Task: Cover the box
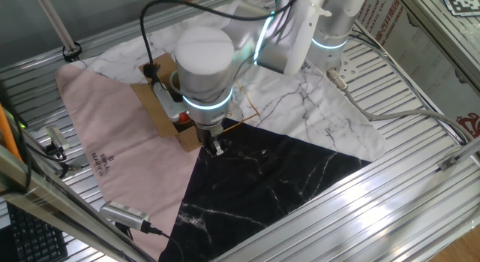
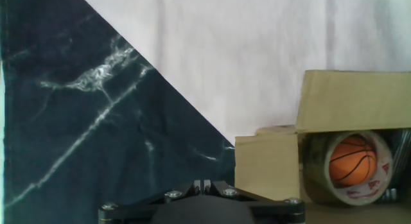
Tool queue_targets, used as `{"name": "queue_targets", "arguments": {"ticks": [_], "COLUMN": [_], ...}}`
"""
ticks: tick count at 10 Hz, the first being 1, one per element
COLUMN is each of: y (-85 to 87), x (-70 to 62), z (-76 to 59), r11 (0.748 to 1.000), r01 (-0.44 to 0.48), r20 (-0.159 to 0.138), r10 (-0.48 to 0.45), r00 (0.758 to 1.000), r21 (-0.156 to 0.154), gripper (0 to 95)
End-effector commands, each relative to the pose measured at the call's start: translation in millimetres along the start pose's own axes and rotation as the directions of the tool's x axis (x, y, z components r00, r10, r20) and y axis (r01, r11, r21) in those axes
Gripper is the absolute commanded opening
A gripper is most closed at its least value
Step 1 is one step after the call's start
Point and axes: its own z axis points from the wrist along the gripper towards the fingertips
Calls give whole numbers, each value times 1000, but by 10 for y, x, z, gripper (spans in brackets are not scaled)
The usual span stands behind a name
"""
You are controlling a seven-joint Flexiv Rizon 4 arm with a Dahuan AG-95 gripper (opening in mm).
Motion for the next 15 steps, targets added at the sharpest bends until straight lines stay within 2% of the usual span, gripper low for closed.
{"name": "queue_targets", "arguments": {"ticks": [1, 4, 15], "y": [-35, -135, -179], "x": [4, 10, 11], "z": [-11, -33, -57], "r11": [1000, 1000, 996], "r01": [0, 11, 66], "r20": [2, 1, -25], "r10": [0, -11, -65], "r00": [1000, 1000, 998], "r21": [-7, -11, 54], "gripper": [0, 0, 0]}}
